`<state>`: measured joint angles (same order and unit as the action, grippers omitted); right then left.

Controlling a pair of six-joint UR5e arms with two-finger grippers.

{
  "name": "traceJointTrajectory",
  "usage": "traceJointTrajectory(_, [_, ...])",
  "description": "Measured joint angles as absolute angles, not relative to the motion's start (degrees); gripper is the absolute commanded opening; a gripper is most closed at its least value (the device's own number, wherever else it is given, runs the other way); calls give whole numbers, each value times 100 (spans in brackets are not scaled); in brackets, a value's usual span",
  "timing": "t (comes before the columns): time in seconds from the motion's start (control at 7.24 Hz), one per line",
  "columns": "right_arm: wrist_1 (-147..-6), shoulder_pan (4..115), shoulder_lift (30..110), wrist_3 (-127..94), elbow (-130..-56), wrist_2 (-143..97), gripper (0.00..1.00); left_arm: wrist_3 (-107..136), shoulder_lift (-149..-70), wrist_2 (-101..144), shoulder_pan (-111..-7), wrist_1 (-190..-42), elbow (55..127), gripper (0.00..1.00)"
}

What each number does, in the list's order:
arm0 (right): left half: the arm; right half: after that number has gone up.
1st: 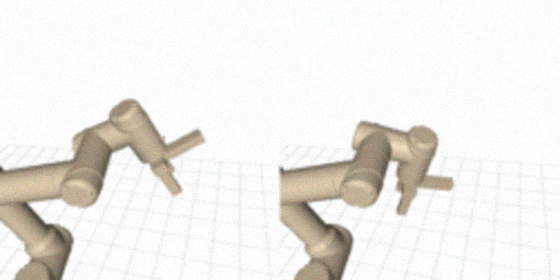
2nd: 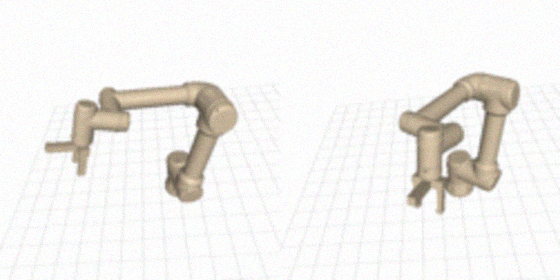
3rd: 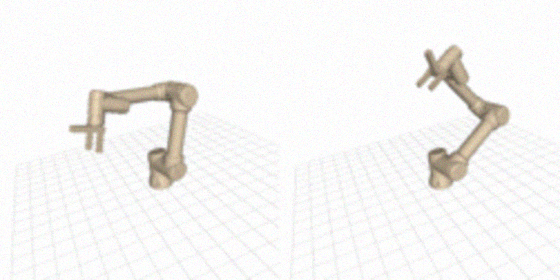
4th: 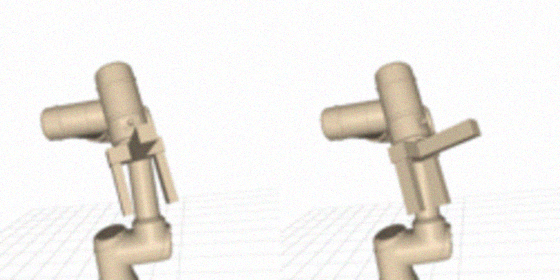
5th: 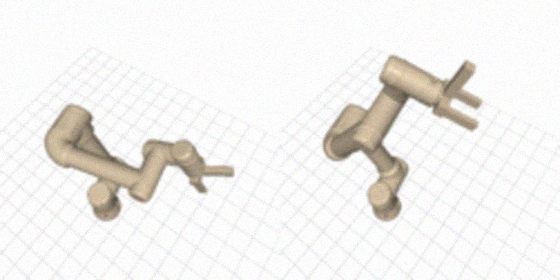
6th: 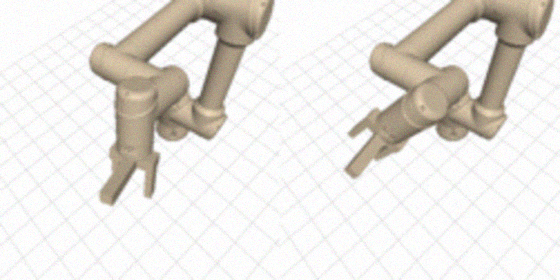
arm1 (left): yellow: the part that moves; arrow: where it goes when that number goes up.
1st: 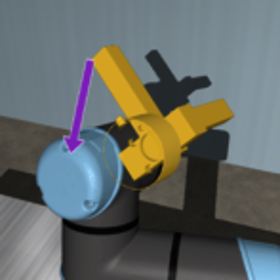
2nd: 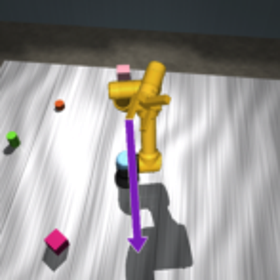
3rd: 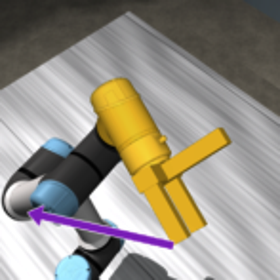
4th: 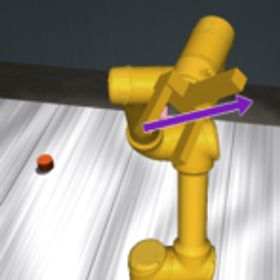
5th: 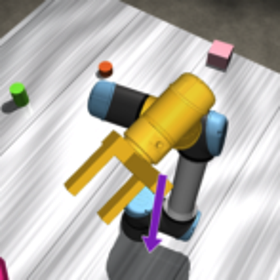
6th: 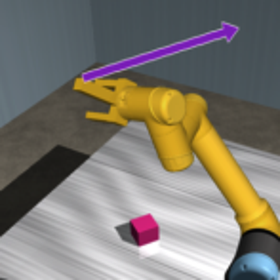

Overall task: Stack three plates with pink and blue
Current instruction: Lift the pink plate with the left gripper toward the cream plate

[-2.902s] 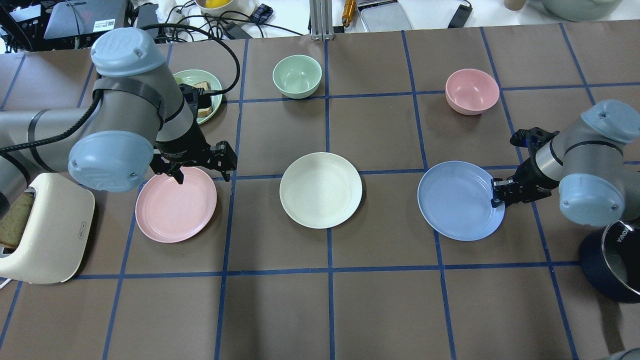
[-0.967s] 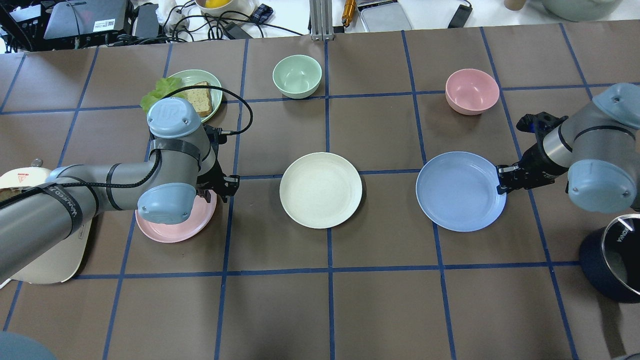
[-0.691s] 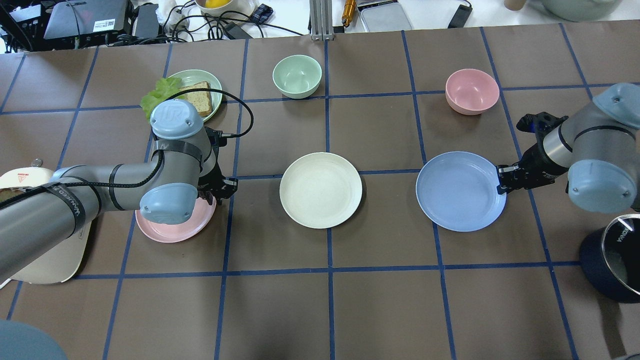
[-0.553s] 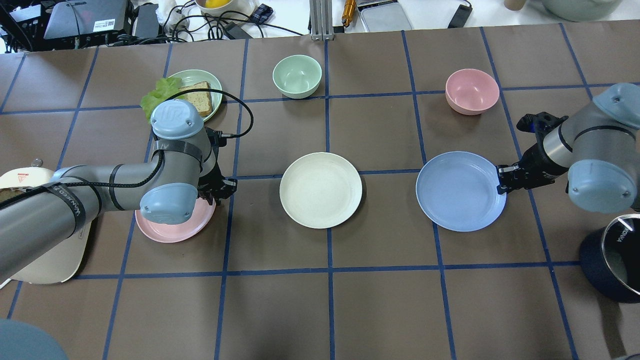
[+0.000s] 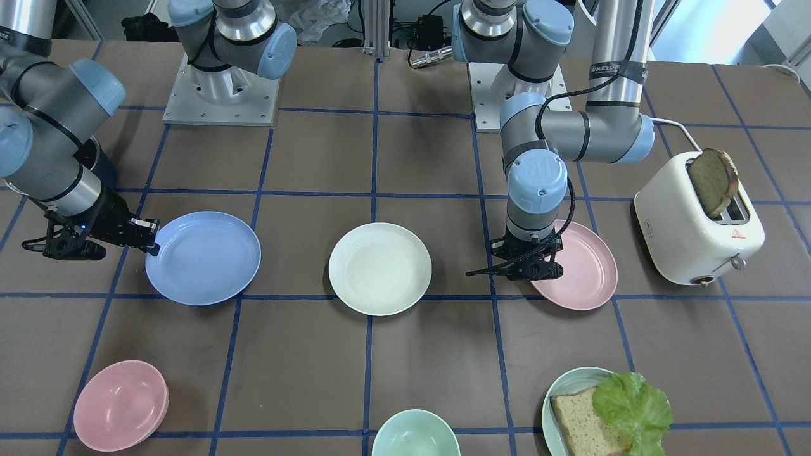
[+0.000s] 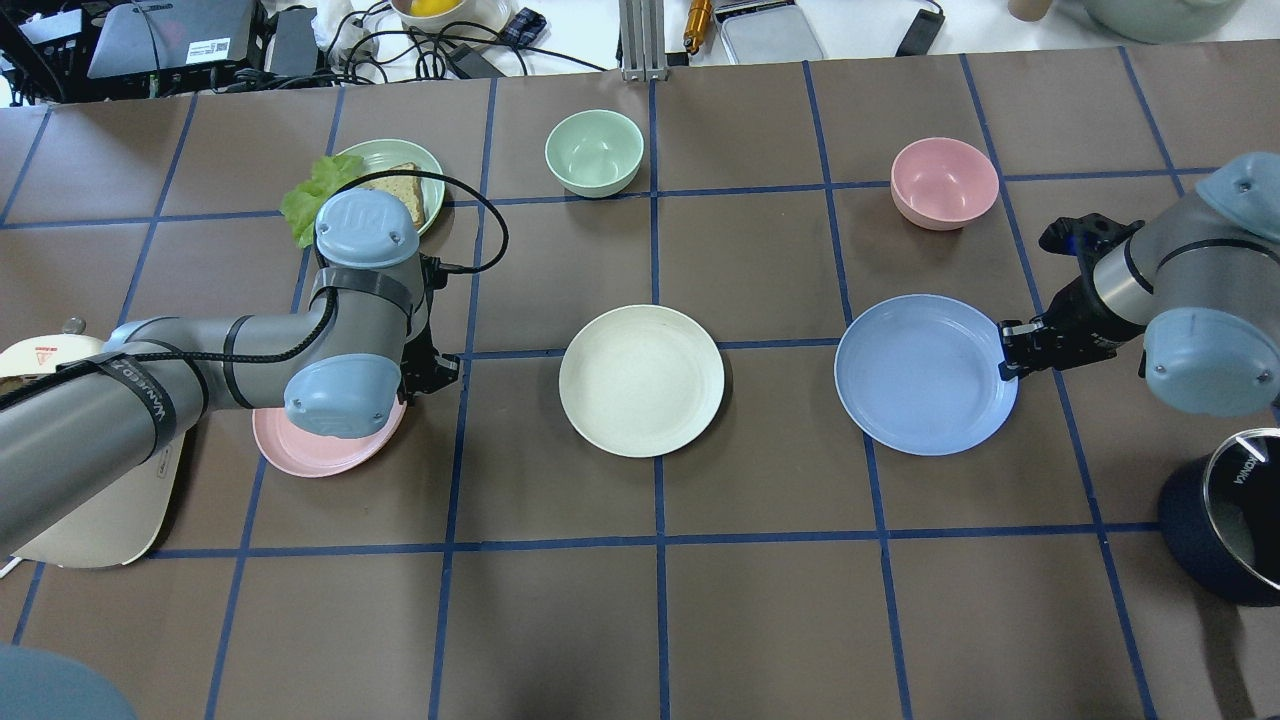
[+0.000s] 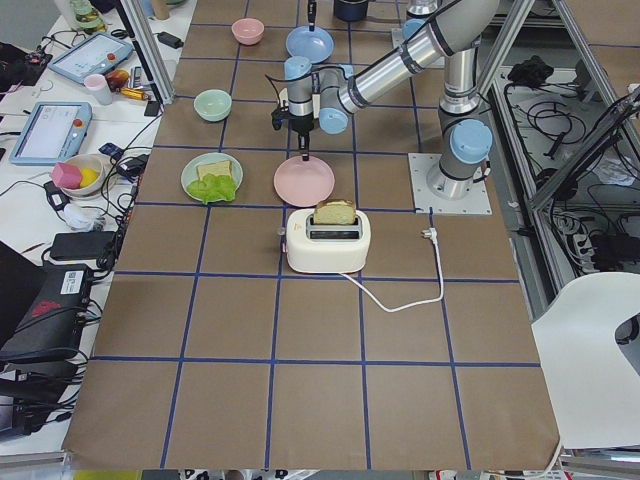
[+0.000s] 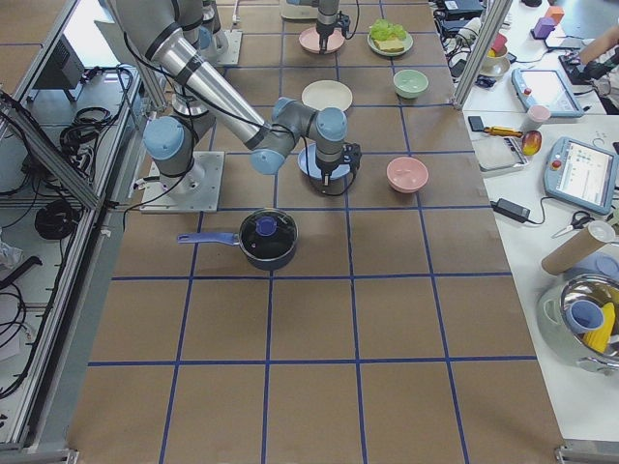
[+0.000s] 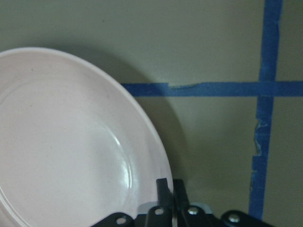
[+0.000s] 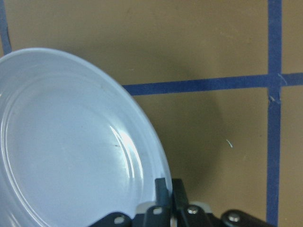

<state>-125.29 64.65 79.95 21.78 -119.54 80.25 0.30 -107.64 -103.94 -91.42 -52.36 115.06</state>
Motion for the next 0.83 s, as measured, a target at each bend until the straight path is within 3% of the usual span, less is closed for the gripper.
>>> traceJointTrajectory(0.83, [-12043,6494,8033,2160,-11577,8025,0,446,-11047,-10523,-10304,-6928,9853,0])
